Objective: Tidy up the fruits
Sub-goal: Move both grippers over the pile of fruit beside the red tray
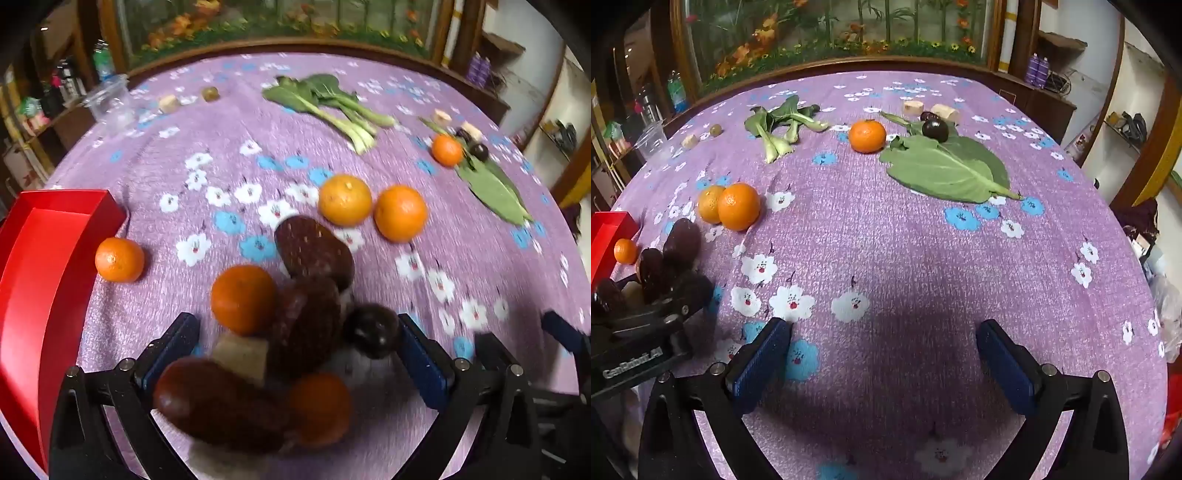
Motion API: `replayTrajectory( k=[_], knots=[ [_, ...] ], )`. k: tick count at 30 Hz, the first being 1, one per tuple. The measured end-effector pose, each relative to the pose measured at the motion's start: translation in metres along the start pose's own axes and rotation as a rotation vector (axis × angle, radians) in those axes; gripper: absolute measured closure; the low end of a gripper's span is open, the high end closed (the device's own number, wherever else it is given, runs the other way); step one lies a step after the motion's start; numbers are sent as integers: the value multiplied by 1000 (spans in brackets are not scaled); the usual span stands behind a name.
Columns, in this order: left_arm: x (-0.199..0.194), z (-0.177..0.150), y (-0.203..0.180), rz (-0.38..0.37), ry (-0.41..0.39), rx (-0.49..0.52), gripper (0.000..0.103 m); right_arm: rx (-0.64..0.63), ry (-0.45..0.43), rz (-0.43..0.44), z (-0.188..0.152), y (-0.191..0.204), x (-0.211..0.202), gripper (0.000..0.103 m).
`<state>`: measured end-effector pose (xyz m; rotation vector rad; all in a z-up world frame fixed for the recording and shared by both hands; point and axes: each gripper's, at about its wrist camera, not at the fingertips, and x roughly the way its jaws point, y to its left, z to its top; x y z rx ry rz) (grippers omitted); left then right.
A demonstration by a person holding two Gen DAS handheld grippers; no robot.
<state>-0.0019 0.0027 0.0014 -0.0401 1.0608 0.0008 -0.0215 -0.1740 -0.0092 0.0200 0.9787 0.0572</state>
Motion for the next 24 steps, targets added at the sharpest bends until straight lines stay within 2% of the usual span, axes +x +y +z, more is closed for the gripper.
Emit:
replayTrajectory(
  k=[1, 2, 5, 7, 8, 10, 11, 15, 16, 19, 24],
  knots=[
    [-4, -2, 3, -16, 6, -6, 5, -10, 3, 6, -1, 2, -1, 0],
    [-10, -5, 7, -38, 0, -13, 17, -15, 5, 11, -2, 4, -2, 0],
    [-31, -16, 19, -126, -46, -43, 39, -10, 6, 12, -1, 4, -1, 0],
    [-48, -24, 20, -144, -86, -57, 47, 1, 9, 4, -1, 4, -2, 1],
    [-52, -24, 23, -150, -103, -63, 47, 12, 6, 4, -1, 4, -3, 1],
    [-63, -26, 26, -101, -184, -37, 47, 41, -33, 19, -2, 1, -14, 1],
    [-69, -28, 29, -100, -210, -38, 47, 46, -53, 24, -3, 2, -20, 1],
    [-96, -43, 46, -61, -238, -30, 47, 30, -170, 31, -10, 13, -56, 1],
    [-101, -49, 51, -70, -265, -36, 47, 26, -192, 37, -12, 16, -63, 1],
    [-116, -53, 56, -28, -260, -37, 47, 13, -276, 53, -21, 29, -91, 1],
    [-148, -69, 62, -13, -345, -45, 47, -20, -388, 66, -33, 48, -131, 0]
  ],
)
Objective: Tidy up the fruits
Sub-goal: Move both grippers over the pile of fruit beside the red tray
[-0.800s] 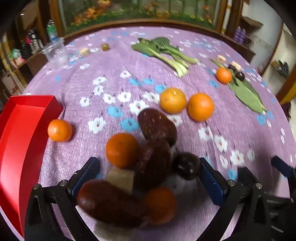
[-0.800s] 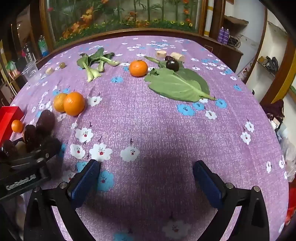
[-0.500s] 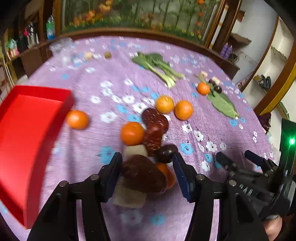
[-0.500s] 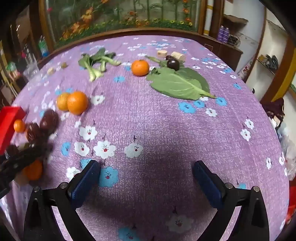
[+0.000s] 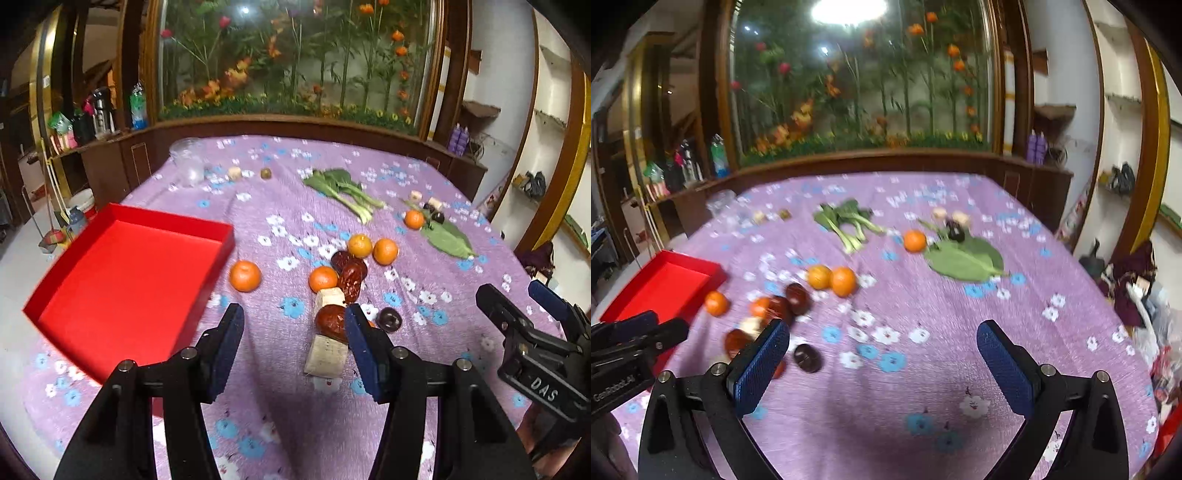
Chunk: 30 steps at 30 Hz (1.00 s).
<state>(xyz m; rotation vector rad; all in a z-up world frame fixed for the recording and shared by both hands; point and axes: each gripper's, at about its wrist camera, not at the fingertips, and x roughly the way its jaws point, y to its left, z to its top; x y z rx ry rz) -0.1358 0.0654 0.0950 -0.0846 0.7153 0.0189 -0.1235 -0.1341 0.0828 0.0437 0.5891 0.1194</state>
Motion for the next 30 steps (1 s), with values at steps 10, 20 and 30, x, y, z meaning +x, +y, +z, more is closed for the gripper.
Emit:
replayTrajectory(
  k=[10, 20, 30],
  knots=[
    [-84, 6, -1, 47, -188, 39, 47, -61, -155, 30, 2, 25, -67, 0],
    [-234, 89, 18, -16, -472, 27, 46, -192, -489, 14, 74, 39, -196, 0],
    [-279, 166, 27, 68, -561, 78, 14, -179, -558, 132, 183, 38, -262, 0]
  ],
)
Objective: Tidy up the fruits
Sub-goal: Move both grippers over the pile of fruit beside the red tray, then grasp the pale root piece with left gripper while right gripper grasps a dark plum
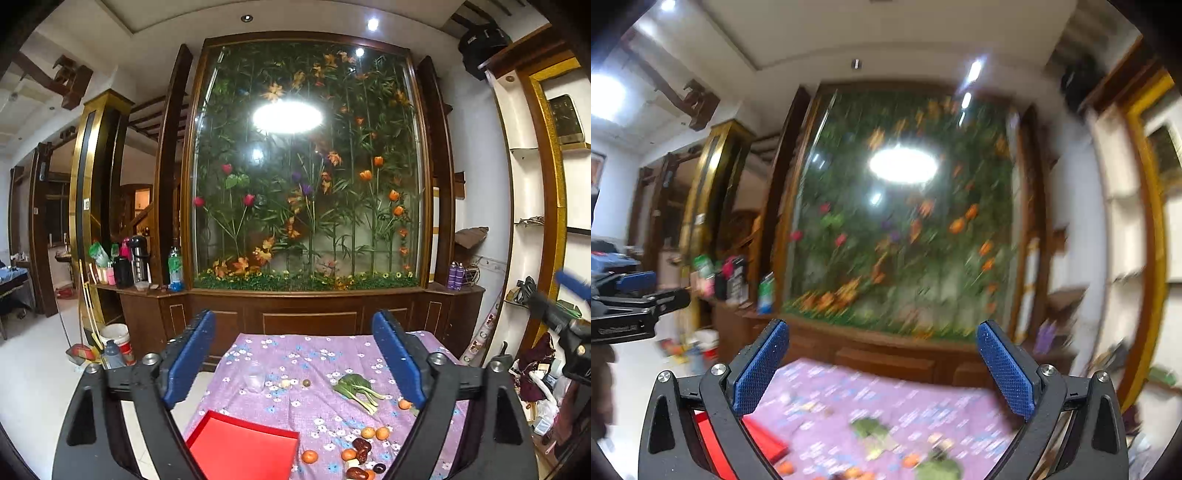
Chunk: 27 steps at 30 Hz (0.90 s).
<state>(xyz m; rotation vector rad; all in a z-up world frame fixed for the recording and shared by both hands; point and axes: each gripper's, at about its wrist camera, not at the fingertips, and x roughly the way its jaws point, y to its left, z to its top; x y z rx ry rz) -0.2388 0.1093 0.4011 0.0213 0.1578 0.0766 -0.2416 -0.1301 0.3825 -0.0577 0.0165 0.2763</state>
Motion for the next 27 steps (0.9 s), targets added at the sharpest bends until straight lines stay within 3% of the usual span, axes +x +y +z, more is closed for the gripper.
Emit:
replayTrajectory(
  k=[2, 5, 6, 9, 10, 11, 13, 15, 19, 27],
  knots=[
    [16, -18, 6, -34, 42, -22, 11, 34, 114, 65, -17, -2, 22, 0],
    [51, -66, 11, -88, 170, -64, 11, 65, 263, 126, -82, -2, 61, 0],
    [65, -86, 10, -110, 224, -81, 11, 82, 336, 148, -118, 2, 78, 1],
    [105, -152, 2, -169, 388, -132, 11, 142, 544, 228, -210, 10, 118, 21],
    [120, -180, -4, -191, 449, -141, 12, 156, 607, 239, -236, 10, 130, 34],
    [128, -200, -9, -211, 482, -151, 18, 168, 666, 246, -261, 9, 142, 50],
    [145, -242, -22, -266, 558, -157, 29, 213, 794, 254, -309, 7, 164, 58],
    [156, -283, -39, -308, 639, -145, 33, 255, 843, 258, -335, -1, 171, 58],
    [170, -325, -55, -316, 728, -89, 42, 238, 840, 292, -350, -9, 172, 58],
    [188, -344, -56, -287, 778, -63, 42, 201, 885, 315, -367, 8, 200, 58]
  ],
)
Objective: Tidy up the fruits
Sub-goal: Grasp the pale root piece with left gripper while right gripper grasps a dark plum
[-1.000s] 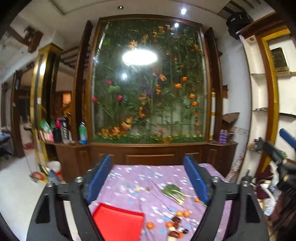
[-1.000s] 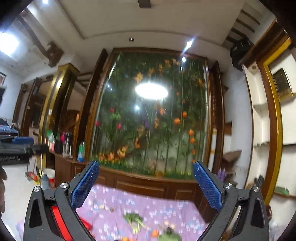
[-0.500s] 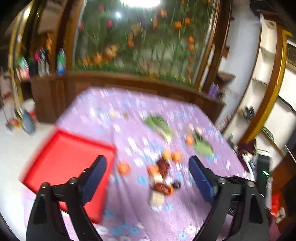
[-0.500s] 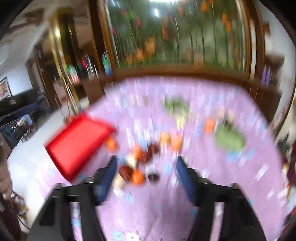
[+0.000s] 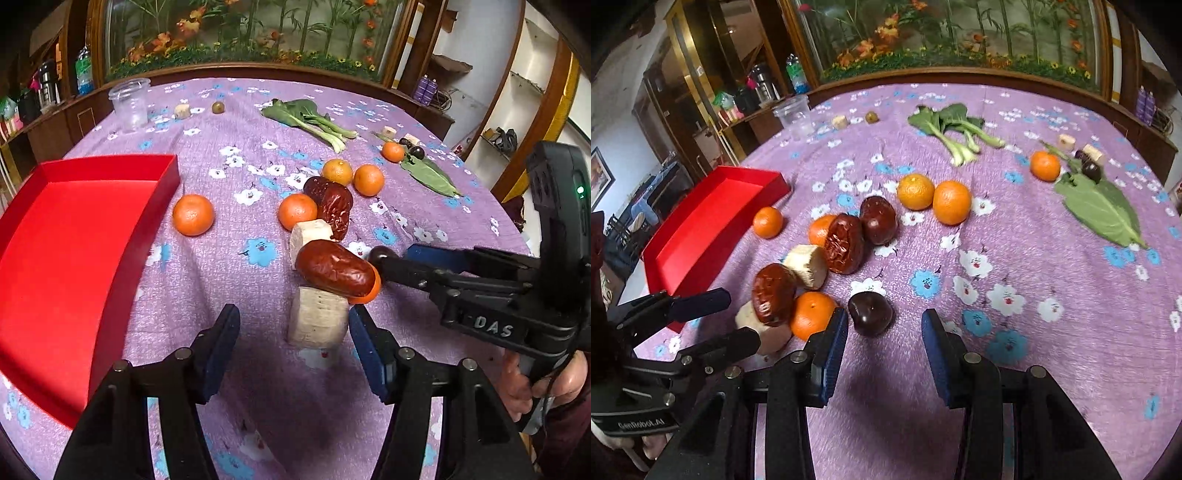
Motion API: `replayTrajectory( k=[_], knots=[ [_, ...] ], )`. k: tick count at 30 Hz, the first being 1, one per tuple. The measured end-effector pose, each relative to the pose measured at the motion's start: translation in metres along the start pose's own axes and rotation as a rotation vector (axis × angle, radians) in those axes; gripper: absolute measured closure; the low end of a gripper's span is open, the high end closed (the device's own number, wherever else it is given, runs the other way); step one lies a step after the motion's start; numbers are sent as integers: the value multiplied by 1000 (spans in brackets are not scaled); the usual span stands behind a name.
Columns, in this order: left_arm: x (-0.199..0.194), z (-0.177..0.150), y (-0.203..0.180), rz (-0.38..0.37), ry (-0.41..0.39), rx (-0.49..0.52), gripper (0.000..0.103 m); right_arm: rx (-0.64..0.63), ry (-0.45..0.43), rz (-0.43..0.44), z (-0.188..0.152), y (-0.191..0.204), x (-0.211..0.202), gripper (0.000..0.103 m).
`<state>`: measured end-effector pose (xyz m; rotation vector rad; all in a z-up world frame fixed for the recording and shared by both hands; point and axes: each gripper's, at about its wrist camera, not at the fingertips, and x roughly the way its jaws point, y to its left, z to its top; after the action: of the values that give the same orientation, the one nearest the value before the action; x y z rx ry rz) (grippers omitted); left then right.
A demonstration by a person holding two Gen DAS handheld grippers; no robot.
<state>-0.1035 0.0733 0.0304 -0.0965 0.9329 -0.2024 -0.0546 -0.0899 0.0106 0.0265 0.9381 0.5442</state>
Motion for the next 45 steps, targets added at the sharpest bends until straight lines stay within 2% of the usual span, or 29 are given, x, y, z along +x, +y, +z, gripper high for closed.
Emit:
replayTrajectory(
  k=[4, 6, 8, 9, 10, 11, 13, 17, 23, 30, 35, 45],
  knots=[
    [6, 2, -4, 17, -1, 17, 43, 10, 7, -1, 3, 0, 10, 58],
    [11, 2, -9, 30, 9, 43, 49, 15, 8, -1, 6, 0, 12, 58],
    [19, 2, -10, 23, 34, 53, 60, 9, 8, -7, 8, 2, 14, 58],
    [20, 2, -11, 20, 35, 53, 61, 6, 8, -12, 8, 4, 15, 58],
    [20, 2, -12, 17, 31, 58, 71, 5, 8, -15, 9, 5, 15, 58],
    [20, 2, -13, -2, 33, 56, 72, 6, 8, -15, 10, 6, 16, 58],
    [19, 1, -13, 2, 28, 51, 72, 7, 9, -13, 11, 7, 18, 61],
    [16, -1, -12, 6, 22, 35, 73, 7, 13, 8, 10, 11, 18, 75],
    [-6, -1, -1, 24, -28, -5, 73, -8, -9, 12, 5, 21, 8, 77],
    [-42, 8, 33, 53, -113, -95, 73, -16, -76, 24, 9, 36, -24, 77],
    [-62, 10, 73, 105, -161, -178, 73, -58, -109, 92, 23, 70, -40, 77],
    [-84, 2, 163, 263, -212, -350, 73, -174, -53, 251, 52, 168, -5, 76]
  ],
)
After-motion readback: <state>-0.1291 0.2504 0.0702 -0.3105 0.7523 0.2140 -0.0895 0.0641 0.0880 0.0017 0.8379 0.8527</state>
